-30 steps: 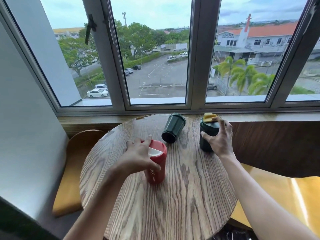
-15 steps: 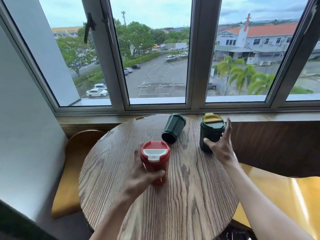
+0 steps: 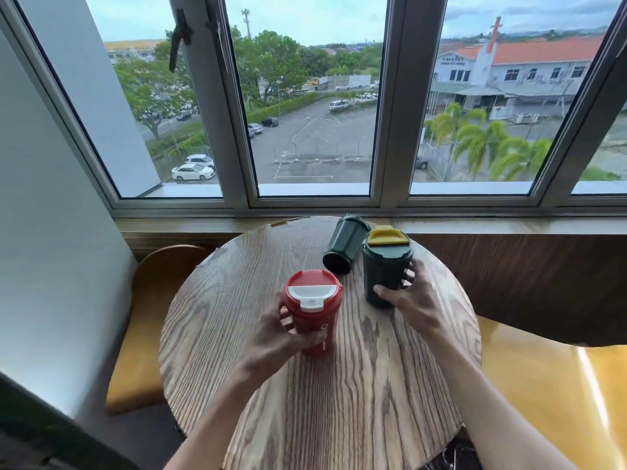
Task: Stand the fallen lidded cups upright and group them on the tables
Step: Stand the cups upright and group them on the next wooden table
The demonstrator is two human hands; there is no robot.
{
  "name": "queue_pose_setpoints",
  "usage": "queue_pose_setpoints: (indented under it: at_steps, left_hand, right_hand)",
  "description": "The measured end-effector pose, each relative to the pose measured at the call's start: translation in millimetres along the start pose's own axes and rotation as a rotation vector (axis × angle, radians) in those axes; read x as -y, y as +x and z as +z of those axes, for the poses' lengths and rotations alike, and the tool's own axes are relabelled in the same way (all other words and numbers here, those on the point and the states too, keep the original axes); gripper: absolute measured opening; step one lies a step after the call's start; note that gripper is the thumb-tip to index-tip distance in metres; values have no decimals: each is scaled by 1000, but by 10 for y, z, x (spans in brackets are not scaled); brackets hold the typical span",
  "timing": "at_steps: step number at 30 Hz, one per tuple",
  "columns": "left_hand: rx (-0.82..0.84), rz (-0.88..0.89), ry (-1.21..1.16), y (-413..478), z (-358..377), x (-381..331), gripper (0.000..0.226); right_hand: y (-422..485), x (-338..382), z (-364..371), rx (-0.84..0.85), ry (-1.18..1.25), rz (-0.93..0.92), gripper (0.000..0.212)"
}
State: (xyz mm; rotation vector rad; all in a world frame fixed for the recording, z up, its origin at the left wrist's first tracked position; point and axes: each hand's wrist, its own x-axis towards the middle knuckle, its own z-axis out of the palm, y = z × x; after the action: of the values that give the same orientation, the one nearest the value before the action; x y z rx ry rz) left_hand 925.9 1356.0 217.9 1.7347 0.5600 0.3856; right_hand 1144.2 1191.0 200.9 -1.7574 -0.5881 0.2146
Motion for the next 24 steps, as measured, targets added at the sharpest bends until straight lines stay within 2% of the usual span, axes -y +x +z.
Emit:
queue_pose_setpoints:
  at_steps: [5, 10, 24]
  left_hand:
    - [16, 29, 27, 23, -29, 11, 85]
    - [18, 48, 36, 35, -43, 36, 81]
    - [40, 61, 30, 48, -50, 28, 80]
  right_hand:
    - [-152, 65, 308, 77, -20, -50, 88]
    - [-202, 107, 423, 81, -37, -76, 94]
    - [-163, 135, 541, 26, -208, -121, 78]
